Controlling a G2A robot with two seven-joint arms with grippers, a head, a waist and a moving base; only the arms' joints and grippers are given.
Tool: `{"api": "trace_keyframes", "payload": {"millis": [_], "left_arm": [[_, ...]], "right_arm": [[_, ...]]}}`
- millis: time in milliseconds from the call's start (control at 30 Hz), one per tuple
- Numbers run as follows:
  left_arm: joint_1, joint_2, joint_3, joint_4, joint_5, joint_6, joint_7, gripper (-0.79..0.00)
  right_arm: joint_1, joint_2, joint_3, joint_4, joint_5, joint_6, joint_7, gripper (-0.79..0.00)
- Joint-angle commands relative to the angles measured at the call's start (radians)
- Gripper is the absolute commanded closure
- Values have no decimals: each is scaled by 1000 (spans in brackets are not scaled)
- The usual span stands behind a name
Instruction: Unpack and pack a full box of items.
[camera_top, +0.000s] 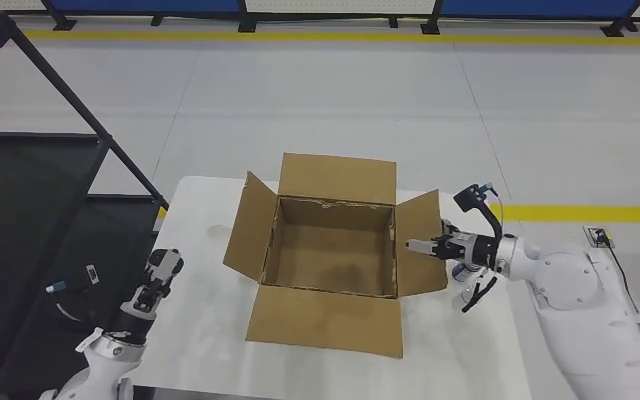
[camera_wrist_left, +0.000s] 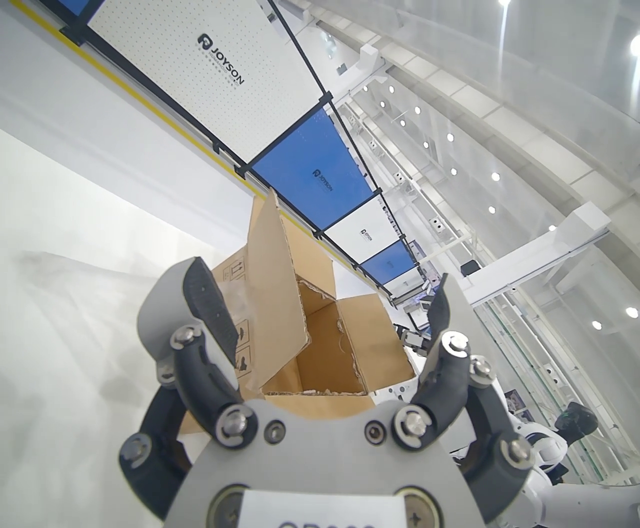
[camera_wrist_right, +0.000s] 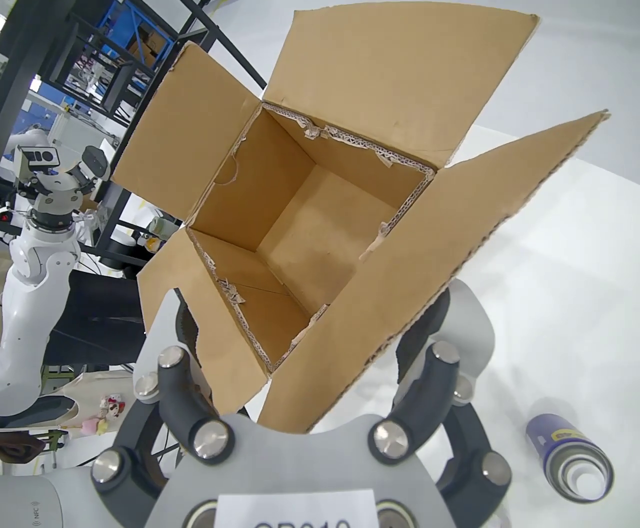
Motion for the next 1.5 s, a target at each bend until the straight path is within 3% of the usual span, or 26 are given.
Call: {"api": "trace_keyframes", "payload": {"millis": [0,100,167,300,933,1000,1067,1267,1300,1333,1367,1467], "left_arm": [[4,2,0,-1,-3,0,5,-785],[7,4,0,-2,-6,-2,11,-785],[9,6,0,-2,-8,-3,13,-785],[11,10,0,-3,-12,-5,18,-785],[8,28,-1,12,-36,-11,22,-785],[11,29,-3,10,-40,-14,22,-785],[13,31,-6,8,-45,-15,20,-785],[18,37,-10,6,-53,-22,16,-785],[20,38,-9,5,-53,-24,16,-785],[21,39,-9,5,-54,-25,16,-785],[22,39,-9,5,-54,-26,16,-785],[28,42,-11,1,-56,-33,16,-785]], "right_arm": [[9,1,-6,10,5,13,0,-323],[20,3,-17,18,4,37,-7,-145],[25,4,-24,20,1,52,-13,-71],[32,6,-36,20,-17,89,-26,-3],[52,13,-94,1,-26,149,-74,0],[55,14,-99,1,-28,154,-76,-46],[57,14,-104,2,-27,157,-79,-169],[63,16,-116,7,-26,166,-85,-342],[63,17,-118,6,-26,167,-87,-502],[63,17,-119,5,-26,168,-88,-711],[62,18,-120,3,-26,170,-89,-785],[54,22,-111,-14,-29,171,-95,-785]]}}
